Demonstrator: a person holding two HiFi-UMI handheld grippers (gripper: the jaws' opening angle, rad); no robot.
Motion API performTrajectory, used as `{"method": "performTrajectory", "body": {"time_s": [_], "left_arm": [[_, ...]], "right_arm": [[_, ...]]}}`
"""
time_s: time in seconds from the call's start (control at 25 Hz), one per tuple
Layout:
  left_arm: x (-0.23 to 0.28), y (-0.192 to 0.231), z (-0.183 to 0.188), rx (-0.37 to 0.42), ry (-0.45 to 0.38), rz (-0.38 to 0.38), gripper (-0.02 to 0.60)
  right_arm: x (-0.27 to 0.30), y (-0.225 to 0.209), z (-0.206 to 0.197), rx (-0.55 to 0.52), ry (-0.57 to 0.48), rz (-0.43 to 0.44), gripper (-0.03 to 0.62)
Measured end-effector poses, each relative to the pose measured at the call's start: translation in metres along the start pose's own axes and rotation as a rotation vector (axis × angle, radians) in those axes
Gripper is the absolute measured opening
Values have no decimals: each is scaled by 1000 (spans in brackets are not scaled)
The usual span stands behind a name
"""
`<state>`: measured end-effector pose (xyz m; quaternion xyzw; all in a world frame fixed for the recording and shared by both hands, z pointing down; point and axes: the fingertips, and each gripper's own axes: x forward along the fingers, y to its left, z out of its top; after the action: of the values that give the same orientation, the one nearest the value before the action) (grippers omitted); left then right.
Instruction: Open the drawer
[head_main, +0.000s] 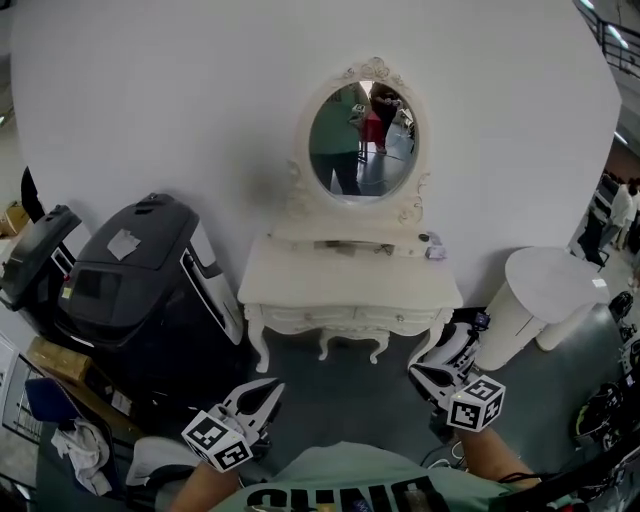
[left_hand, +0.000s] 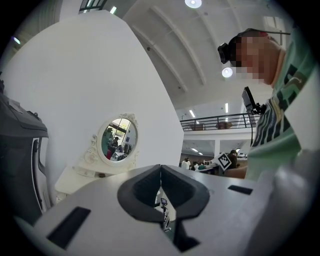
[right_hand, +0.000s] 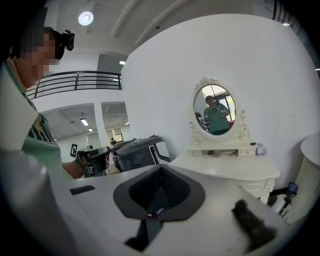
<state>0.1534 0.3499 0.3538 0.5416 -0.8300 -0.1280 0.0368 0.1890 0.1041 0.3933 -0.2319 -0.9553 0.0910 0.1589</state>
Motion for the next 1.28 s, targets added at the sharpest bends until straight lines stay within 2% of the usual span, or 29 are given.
{"method": "performTrajectory", "body": {"time_s": [0.36,0.52,0.8,1.04,1.28], "left_arm": [[70,-6,2,34,-26,111,11],[114,-18,3,42,-37,141,11],[174,-32,-4,44,-35,172,11],[194,-20,-9,27,-16,175,11],[191,29,-2,10,-23,118,11]], "right_arm": [[14,-78,30,-24,-17,128,12],[6,-121,48,-39,-33,171,12],[1,-185,47,-18,-23,213,12],[11,-205,50,1,-19,217,12],[48,-202,56,3,-23,157,12]]}}
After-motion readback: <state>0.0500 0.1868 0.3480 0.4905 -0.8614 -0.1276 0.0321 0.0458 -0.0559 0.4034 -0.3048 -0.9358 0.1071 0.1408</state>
